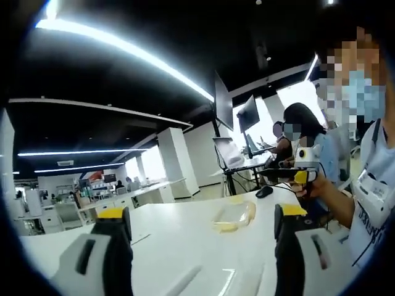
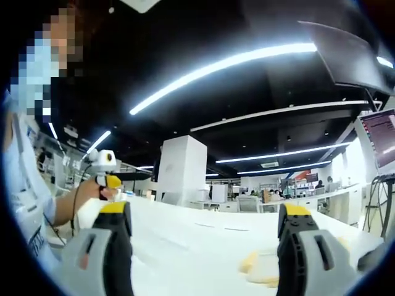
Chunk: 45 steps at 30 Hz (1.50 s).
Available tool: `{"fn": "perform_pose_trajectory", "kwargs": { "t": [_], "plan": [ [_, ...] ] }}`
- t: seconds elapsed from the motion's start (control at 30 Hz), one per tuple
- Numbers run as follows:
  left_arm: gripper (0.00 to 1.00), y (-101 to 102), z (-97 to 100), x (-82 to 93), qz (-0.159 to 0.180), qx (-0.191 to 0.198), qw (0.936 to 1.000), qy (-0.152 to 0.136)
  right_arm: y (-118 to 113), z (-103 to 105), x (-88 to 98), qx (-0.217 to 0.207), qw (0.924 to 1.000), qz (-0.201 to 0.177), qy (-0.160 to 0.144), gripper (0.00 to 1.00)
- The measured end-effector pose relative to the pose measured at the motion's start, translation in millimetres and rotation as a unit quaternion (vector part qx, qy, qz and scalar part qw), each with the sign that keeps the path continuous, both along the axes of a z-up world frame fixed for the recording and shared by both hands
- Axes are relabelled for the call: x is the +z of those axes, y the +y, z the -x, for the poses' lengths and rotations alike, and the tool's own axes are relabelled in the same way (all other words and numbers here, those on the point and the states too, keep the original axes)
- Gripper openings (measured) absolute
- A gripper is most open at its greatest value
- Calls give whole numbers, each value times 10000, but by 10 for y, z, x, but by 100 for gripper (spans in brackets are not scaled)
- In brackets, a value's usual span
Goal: Snap each plastic latch of the storage box into its locked position after aligning the lid with the box until every specified latch is closed and the lid sits flush.
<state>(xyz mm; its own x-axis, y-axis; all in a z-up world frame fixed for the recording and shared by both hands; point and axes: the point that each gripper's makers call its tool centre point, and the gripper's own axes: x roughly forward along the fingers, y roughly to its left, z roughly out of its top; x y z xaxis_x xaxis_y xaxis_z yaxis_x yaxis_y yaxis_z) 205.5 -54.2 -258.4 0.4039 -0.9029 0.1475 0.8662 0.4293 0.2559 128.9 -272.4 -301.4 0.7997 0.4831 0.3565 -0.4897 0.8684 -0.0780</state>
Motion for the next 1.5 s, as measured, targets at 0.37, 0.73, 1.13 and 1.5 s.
{"fn": "perform_pose_trajectory", "kwargs": {
  "t": [0.37,0.73,1.13,1.5],
  "plan": [
    [99,-81,-116,58,179,-81,9996,194,-33,-20,26,-37,10000,-1,-24,100],
    [100,-277,-130,30,-38,-138,9998,100,15,-34,36,-2,10000,16,-70,100],
    [100,-509,-84,6,-206,-396,9990,30,41,-8,53,45,9999,15,-144,100],
    [100,-676,-80,-54,-252,-608,9976,205,59,-35,-15,37,10000,26,-71,100]
  ]
}}
